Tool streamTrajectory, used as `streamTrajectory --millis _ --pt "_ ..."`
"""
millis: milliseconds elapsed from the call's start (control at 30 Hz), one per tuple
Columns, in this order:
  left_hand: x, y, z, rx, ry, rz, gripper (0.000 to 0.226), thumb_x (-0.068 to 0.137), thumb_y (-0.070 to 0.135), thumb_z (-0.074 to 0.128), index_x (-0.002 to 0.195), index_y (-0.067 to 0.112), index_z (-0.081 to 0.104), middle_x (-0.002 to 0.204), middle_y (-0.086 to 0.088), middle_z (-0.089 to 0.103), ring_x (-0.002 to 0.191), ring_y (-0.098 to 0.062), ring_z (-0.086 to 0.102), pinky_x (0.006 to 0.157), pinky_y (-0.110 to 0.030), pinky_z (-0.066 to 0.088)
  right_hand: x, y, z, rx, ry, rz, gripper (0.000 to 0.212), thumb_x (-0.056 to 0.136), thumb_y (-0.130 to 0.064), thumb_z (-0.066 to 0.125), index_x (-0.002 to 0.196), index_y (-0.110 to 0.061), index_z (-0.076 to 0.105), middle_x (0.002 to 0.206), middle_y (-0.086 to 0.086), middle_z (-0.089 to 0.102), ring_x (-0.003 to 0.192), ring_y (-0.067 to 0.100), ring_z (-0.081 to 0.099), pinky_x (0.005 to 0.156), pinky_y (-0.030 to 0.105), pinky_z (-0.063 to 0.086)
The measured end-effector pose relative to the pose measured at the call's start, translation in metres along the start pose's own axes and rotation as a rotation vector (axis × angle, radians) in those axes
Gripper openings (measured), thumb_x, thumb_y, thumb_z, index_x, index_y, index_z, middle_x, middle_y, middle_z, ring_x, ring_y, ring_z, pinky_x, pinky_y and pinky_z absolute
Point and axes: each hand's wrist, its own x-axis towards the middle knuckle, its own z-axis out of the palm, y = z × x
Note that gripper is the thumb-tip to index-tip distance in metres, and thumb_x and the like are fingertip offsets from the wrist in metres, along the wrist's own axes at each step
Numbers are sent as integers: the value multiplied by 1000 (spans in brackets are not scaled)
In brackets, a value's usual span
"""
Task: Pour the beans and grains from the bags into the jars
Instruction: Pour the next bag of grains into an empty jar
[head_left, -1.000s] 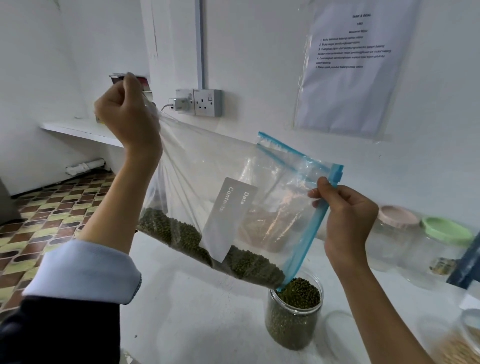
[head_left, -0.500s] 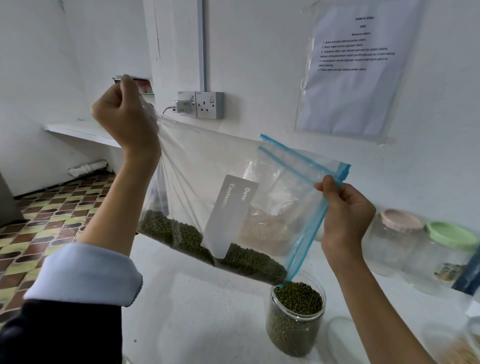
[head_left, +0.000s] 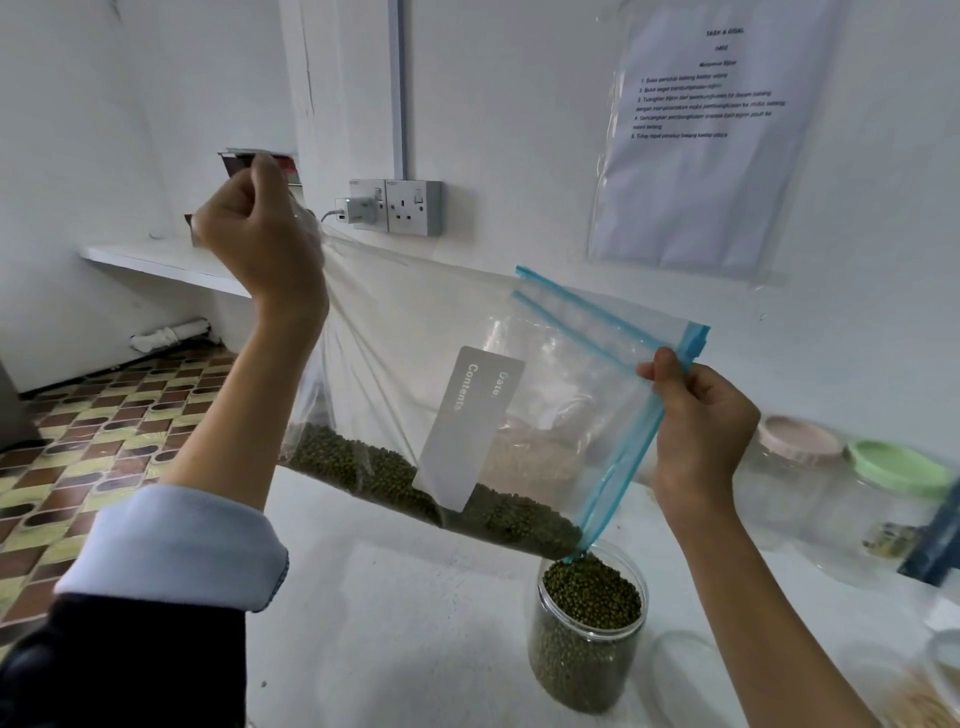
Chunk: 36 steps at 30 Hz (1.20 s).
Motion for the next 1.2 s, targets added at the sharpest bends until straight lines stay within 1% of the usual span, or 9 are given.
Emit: streamTrajectory --millis 100,267,367,533,667,867,967,1067,1200 --pt "-1 0 0 13 -14 -3 41 74 5 49 41 15 27 36 2 19 41 -30 14 41 -28 15 -1 0 -3 9 13 0 21 89 -23 65 68 -21 67 56 -21 64 58 -6 54 63 8 42" --pt "-5 0 3 9 -7 -2 42 77 2 47 47 10 19 43 -11 12 42 -29 12 41 -29 13 -4 -5 -8 7 9 -3 22 89 -21 65 66 -20 66 53 -19 62 55 -5 52 58 4 40" --pt "-6 -1 4 -1 -13 1 41 77 0 47 50 8 17 45 -10 11 44 -30 11 43 -32 12 -6 -7 -11 17 28 -3 23 88 -21 66 65 -20 66 55 -17 64 56 -3 53 60 6 41" --pt "-9 1 7 -27 -13 -8 42 77 -2 46 50 10 16 45 -9 10 44 -27 9 42 -27 11 -10 -11 -17 55 60 -5 24 87 -21 67 63 -20 66 57 -15 65 57 -2 54 63 10 43" --pt "-9 3 9 -29 -26 -20 42 76 2 48 47 10 19 42 -8 12 42 -28 12 42 -30 13 -14 -16 -18 54 12 4 24 87 -17 67 63 -16 66 55 -15 65 55 -3 53 60 7 42" --pt "-8 11 13 -74 -33 -26 49 78 -3 45 39 20 27 35 6 17 35 -10 14 41 -18 14 -19 -19 -19 90 38 13 24 88 -17 66 64 -17 65 55 -15 65 57 -4 56 61 8 44" --pt "-7 14 11 -90 -29 -45 53 78 -3 44 35 24 27 35 7 15 36 -13 12 42 -18 14 -21 -19 -18 131 76 -3 25 88 -17 65 63 -16 64 56 -13 65 57 -1 54 63 12 45" --pt "-5 17 9 -70 -16 -44 49 77 -1 45 38 21 24 41 -2 10 43 -22 7 42 -20 13 -23 -19 -15 124 28 14 23 88 -16 66 64 -14 65 55 -13 66 57 -2 54 61 9 43" --pt "0 17 5 -86 -5 -48 47 74 1 46 39 21 23 40 2 12 45 -20 8 47 -29 10 -23 -18 -13 108 19 19 24 89 -17 65 64 -15 65 56 -14 65 57 -2 54 61 7 43"
